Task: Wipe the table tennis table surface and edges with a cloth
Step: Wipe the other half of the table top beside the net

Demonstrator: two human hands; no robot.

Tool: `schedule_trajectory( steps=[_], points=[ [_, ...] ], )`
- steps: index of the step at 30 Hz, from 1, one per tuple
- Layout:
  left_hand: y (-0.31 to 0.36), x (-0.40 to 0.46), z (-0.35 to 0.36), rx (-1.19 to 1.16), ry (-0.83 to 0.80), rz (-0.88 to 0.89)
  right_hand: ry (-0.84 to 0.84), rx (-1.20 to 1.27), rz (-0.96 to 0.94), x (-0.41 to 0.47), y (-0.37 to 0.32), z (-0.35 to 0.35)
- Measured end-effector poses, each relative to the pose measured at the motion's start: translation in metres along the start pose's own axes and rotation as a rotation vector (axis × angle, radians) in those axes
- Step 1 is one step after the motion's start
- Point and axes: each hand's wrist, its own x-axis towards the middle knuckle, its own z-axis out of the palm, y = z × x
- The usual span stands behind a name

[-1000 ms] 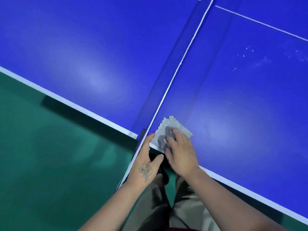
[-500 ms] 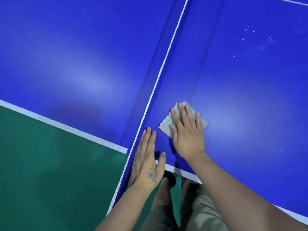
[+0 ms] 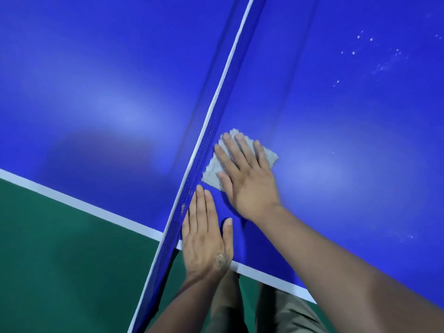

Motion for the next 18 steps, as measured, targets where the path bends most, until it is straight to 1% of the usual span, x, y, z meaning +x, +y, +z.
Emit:
schedule_trajectory(
  steps=[2,5,8,11,12,14,18],
  points=[
    [0.001,0.000,0.000,0.012,0.000,-0.001,-0.008,-0.002,-0.004,-0.016,0.017,-0.006],
    [0.002,0.000,0.000,0.004,0.019,-0.006,0.016,-0.021,0.099,-0.016,0.051,-0.015],
    [0.002,0.000,0.002,0.016,0.037,-0.008,0.061,-0.023,0.279,0.021,0.084,-0.022],
    [0.002,0.000,0.004,0.020,0.046,-0.009,0.088,-0.010,0.420,0.077,0.095,-0.024],
    [0.003,0.002,0.003,-0.001,0.048,0.007,0.090,-0.003,0.429,0.093,0.092,-0.024],
    [0.008,0.011,0.001,-0.060,0.054,0.059,0.086,-0.001,0.390,0.115,0.082,-0.022],
    [0.038,0.055,-0.014,-0.230,0.113,0.110,0.072,-0.026,0.181,0.106,0.064,-0.015]
  ],
)
